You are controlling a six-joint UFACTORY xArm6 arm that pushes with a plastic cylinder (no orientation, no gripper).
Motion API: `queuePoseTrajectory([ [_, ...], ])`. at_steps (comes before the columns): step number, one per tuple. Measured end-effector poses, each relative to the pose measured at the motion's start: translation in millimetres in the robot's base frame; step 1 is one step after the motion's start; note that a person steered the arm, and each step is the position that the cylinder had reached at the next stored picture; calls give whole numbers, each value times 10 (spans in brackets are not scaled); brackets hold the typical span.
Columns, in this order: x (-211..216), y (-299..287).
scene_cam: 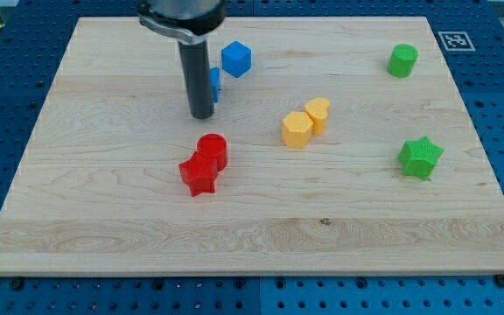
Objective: Move green circle above green star
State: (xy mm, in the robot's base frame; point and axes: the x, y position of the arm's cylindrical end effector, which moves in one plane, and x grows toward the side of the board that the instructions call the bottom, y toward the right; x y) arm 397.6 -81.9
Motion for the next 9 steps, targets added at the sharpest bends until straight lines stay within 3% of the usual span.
queuePoseTrajectory([
  [2,-450,132],
  [4,-395,-394],
  [5,-873,-719],
  [6,-1445,-605],
  [7,-1902,-64],
  [8,-2045,423],
  [9,-1975,1301],
])
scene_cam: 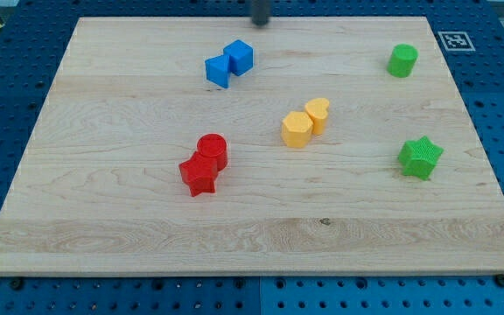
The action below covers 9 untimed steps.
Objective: Move green circle above green star
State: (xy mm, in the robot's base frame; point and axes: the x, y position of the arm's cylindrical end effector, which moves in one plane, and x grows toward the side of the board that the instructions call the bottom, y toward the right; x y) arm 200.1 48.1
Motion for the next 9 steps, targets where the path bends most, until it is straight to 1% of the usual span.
queuePoseTrajectory([
  [1,44,719],
  [2,398,1395],
  [3,1002,1850],
  [4,1230,1962],
  [5,1192,1979],
  [7,1803,1998],
  [8,1636,2109],
  [9,1786,2337],
])
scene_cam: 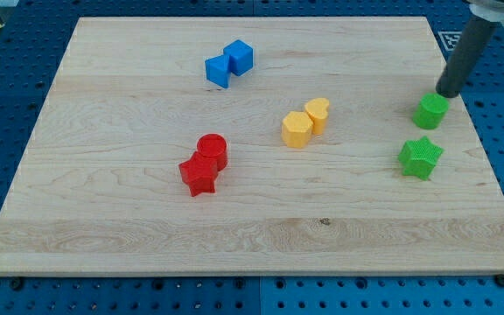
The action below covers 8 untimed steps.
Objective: Move green circle above green star
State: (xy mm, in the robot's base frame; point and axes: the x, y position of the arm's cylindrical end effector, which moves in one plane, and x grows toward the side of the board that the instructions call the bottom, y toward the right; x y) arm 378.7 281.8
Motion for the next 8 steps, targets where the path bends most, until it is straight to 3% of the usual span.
queuePoseTrajectory([
  [1,260,-71],
  [3,-184,-142],
  [5,367,-192],
  [8,343,-347],
])
